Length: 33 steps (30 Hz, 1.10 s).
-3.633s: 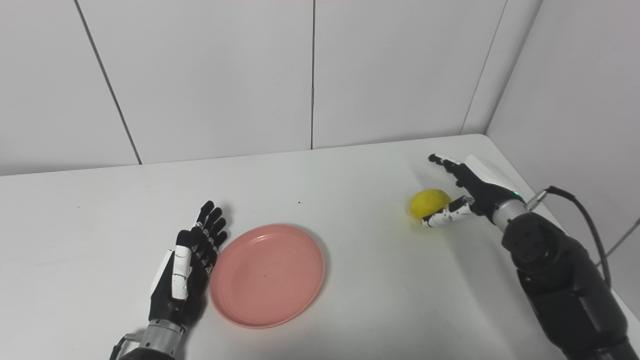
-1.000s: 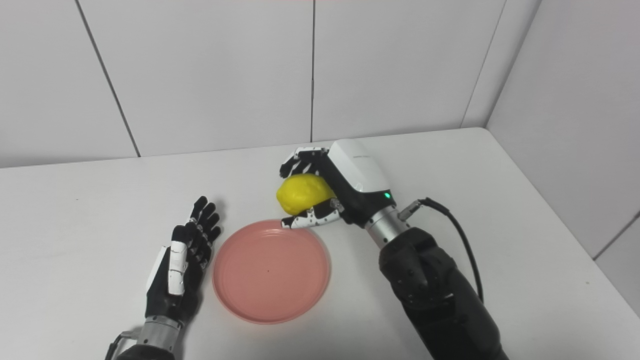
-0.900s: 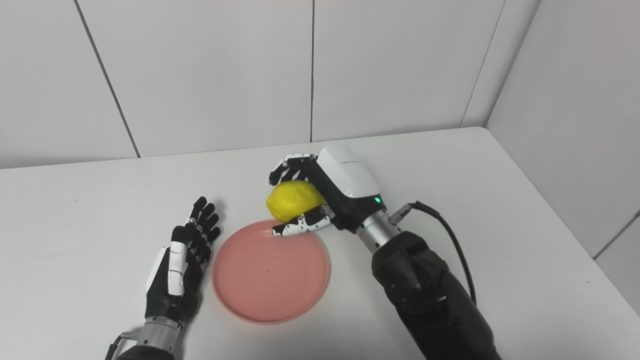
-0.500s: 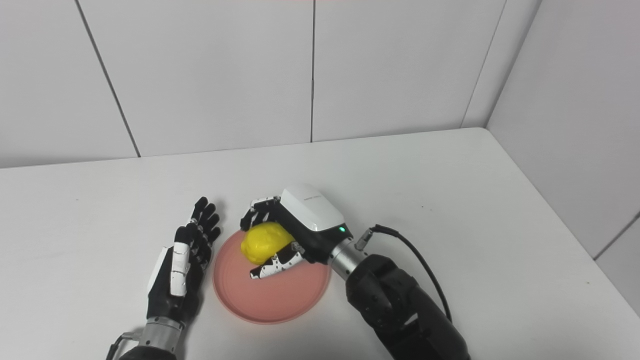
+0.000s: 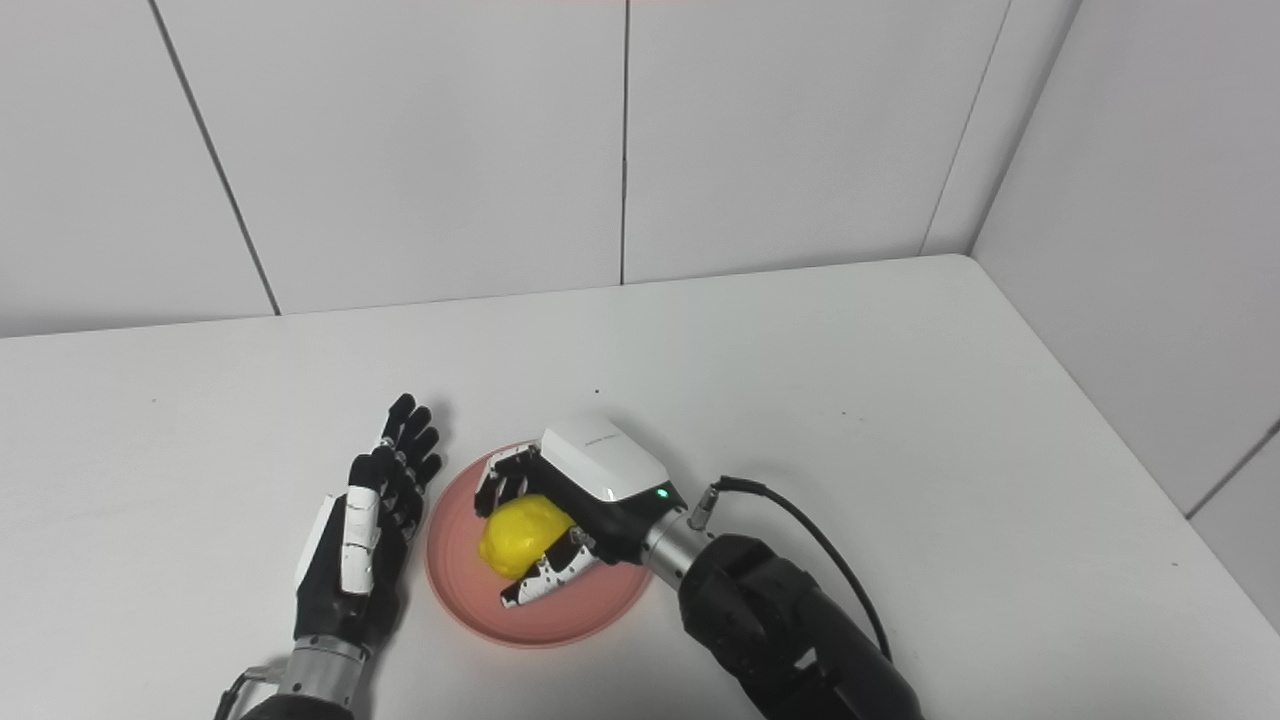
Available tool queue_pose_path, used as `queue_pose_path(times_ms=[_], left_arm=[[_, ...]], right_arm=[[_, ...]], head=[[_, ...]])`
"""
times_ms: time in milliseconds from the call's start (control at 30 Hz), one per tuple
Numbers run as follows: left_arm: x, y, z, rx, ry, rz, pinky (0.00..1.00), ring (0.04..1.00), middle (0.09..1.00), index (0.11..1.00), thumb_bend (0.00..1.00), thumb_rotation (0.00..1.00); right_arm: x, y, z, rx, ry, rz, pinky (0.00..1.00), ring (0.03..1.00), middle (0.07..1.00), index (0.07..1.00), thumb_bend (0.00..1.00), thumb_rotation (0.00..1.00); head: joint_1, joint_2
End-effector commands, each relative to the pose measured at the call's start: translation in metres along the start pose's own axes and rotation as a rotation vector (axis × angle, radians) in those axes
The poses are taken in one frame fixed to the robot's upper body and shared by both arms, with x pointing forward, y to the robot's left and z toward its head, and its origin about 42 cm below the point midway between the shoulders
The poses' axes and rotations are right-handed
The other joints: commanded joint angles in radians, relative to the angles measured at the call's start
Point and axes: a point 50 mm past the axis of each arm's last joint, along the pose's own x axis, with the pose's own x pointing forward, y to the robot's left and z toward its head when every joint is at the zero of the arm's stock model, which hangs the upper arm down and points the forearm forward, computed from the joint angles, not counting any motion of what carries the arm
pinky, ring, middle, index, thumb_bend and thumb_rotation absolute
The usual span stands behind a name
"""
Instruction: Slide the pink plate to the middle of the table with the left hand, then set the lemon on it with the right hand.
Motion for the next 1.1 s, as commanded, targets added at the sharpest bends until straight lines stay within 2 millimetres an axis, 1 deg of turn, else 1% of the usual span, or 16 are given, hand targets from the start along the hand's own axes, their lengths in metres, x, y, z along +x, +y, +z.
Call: queue_pose_path(times_ms=[0,67,100,167,200,267,333,400,433,500,533,567,733,833,900,1067], left_arm=[[-0.012,-0.005,-0.012,-0.023,0.018,0.019,1.0,1.0,1.0,1.0,0.75,1.0],[-0.012,-0.005,-0.011,-0.024,0.018,0.02,1.0,1.0,1.0,1.0,0.76,1.0],[-0.012,-0.005,-0.012,-0.024,0.018,0.02,1.0,1.0,1.0,1.0,0.76,1.0],[-0.013,-0.005,-0.012,-0.026,0.021,0.02,1.0,1.0,1.0,1.0,0.77,1.0],[-0.013,-0.005,-0.012,-0.027,0.02,0.019,1.0,1.0,1.0,1.0,0.77,1.0],[-0.013,-0.005,-0.012,-0.026,0.021,0.017,1.0,1.0,1.0,1.0,0.75,1.0],[-0.012,-0.005,-0.012,-0.027,0.02,0.016,1.0,1.0,1.0,1.0,0.75,1.0],[-0.012,-0.005,-0.012,-0.03,0.017,0.015,1.0,1.0,1.0,1.0,0.75,1.0],[-0.012,-0.005,-0.012,-0.029,0.014,0.015,1.0,1.0,1.0,1.0,0.75,1.0],[-0.012,-0.005,-0.012,-0.026,0.011,0.015,1.0,1.0,1.0,1.0,0.75,1.0],[-0.012,-0.005,-0.012,-0.024,0.01,0.015,1.0,1.0,1.0,1.0,0.75,1.0],[-0.012,-0.005,-0.012,-0.022,0.013,0.017,1.0,1.0,1.0,1.0,0.74,1.0],[-0.012,-0.003,-0.013,-0.014,0.02,0.021,1.0,1.0,1.0,1.0,0.76,1.0],[-0.011,-0.003,-0.012,-0.018,0.024,0.024,1.0,1.0,1.0,1.0,0.77,1.0],[-0.011,-0.002,-0.012,-0.021,0.029,0.023,1.0,1.0,1.0,1.0,0.78,1.0],[-0.01,-0.001,-0.012,-0.018,0.025,0.02,1.0,1.0,1.0,1.0,0.78,1.0]], right_arm=[[0.003,-0.007,0.004,-0.028,-0.034,-0.029,0.44,0.423,0.487,0.53,0.52,0.0],[0.002,-0.006,0.004,-0.042,-0.028,-0.03,0.45,0.429,0.489,0.529,0.52,0.0],[0.002,-0.005,0.004,-0.045,-0.023,-0.027,0.47,0.506,0.482,0.522,0.52,0.0],[0.001,-0.003,0.003,-0.042,-0.018,-0.02,0.52,0.598,0.598,0.502,0.52,0.1],[-0.001,-0.003,0.003,-0.032,-0.018,-0.021,0.52,0.602,0.607,0.501,0.52,0.11],[-0.004,-0.003,0.004,-0.019,-0.021,-0.026,0.58,0.68,0.711,0.715,0.69,0.18],[-0.006,-0.003,0.003,-0.017,-0.039,-0.038,0.63,0.739,0.79,0.808,0.72,0.26],[-0.008,-0.004,0.003,-0.019,-0.061,-0.05,0.7,0.81,0.87,0.877,0.67,0.48],[-0.01,-0.007,0.005,-0.011,-0.07,-0.065,0.79,0.869,0.921,0.907,0.63,0.7],[-0.013,-0.012,0.008,0.006,-0.081,-0.095,0.83,0.902,0.948,0.923,0.6,0.82],[-0.014,-0.013,0.009,0.013,-0.084,-0.108,0.91,0.948,0.979,0.944,0.6,0.93],[-0.016,-0.015,0.01,0.033,-0.089,-0.132,0.94,0.964,0.99,0.951,0.59,0.96],[-0.023,-0.019,0.012,0.13,-0.113,-0.258,1.0,1.0,1.0,0.999,0.69,1.0],[-0.032,-0.021,0.011,0.162,-0.102,-0.337,1.0,1.0,1.0,1.0,0.73,1.0],[-0.038,-0.022,0.011,0.2,-0.087,-0.37,0.95,0.997,1.0,1.0,0.75,1.0],[-0.049,-0.026,0.006,0.32,-0.091,-0.441,0.96,1.0,1.0,1.0,0.68,1.0]], head=[[0.001,0.001],[0.001,0.001],[0.001,0.001],[0.001,0.001],[0.001,-0.001],[0.002,-0.002],[0.001,-0.004],[0.002,-0.005],[0.002,-0.006],[0.004,-0.007],[0.004,-0.007],[0.006,-0.007],[0.007,-0.006],[0.006,-0.008],[0.006,-0.009],[0.009,-0.01]])
